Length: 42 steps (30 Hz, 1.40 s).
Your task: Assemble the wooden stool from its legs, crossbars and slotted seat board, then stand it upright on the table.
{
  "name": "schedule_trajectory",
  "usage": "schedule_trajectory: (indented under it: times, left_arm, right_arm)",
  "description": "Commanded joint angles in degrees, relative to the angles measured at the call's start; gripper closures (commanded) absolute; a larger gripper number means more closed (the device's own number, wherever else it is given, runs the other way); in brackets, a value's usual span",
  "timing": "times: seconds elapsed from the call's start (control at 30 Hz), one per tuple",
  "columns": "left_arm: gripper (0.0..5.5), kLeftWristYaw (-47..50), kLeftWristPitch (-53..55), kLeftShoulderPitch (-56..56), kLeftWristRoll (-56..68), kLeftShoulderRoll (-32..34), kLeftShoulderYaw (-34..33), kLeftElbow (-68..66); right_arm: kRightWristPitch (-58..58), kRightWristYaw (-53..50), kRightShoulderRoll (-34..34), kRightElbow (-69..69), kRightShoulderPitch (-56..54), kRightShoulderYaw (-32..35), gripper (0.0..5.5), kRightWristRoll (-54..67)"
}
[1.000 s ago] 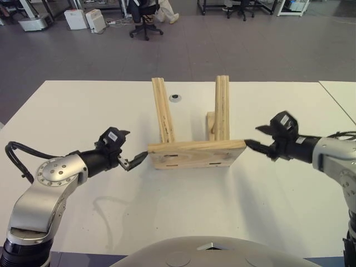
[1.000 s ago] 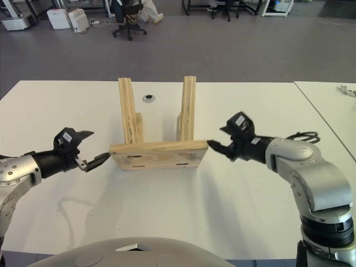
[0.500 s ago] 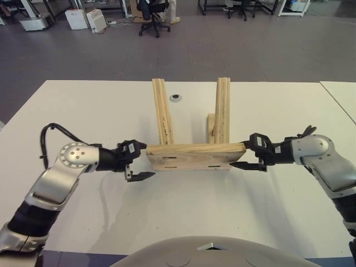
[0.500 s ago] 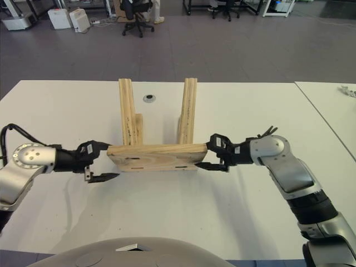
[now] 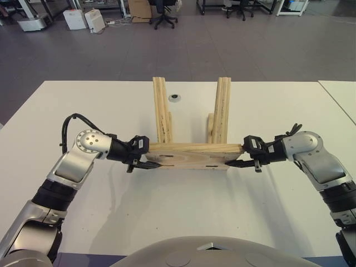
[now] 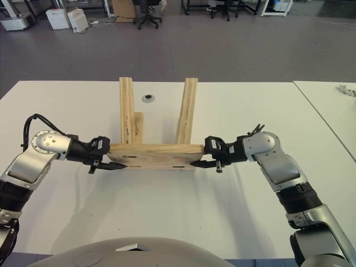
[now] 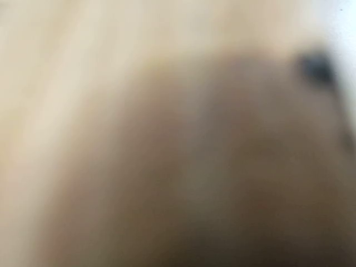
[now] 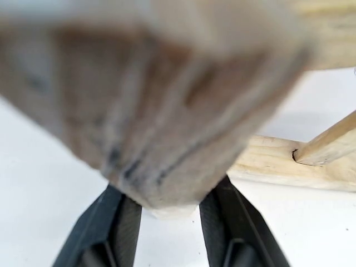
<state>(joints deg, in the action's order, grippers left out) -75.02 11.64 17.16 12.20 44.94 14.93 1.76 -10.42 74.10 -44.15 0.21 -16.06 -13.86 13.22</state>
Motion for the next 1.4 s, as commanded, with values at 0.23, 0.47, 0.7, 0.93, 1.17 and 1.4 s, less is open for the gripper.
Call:
schedule_trajectory:
  times: [0.23, 0.47, 0.7, 0.93, 1.17, 1.4]
  left_arm:
    - [4.15, -8.0, 28.6, 11.8, 28.8, 4.5, -12.3, 9.2]
    - [4.16, -3.0, 77.1, 55.5, 43.2, 1.8, -20.1, -16.9]
    - [4.18, 13.8, 80.9, 36.8, 81.4, 12.5, -10.2, -18.7]
    - [4.18, 46.1, 65.3, 10.8, 100.6, 10.1, -10.1, -10.0]
    - [2.61, 61.9, 59.8, 9.9, 100.8, 1.6, -17.7, -13.3]
    - [1.36, 63.5, 61.3, 2.1, 100.6, 8.9, -30.6, -13.7]
  right_arm:
    - [-22.7, 7.5, -0.4, -4.7, -14.0, 8.7, 4.13, 21.5]
    - [-79.9, 18.3, -3.6, 27.9, -65.3, 6.3, 4.13, 40.2]
    - [-82.1, 17.5, -13.1, 27.2, -56.5, -16.0, 4.16, 68.3]
    - [-81.6, -7.1, -11.6, 23.9, -31.7, -11.3, 4.16, 81.4]
    - [-70.6, -35.6, -9.3, 22.9, -17.1, 3.5, 2.69, 99.8]
    - [-61.9, -54.1, -9.9, 20.2, -8.1, 22.8, 1.34, 98.9]
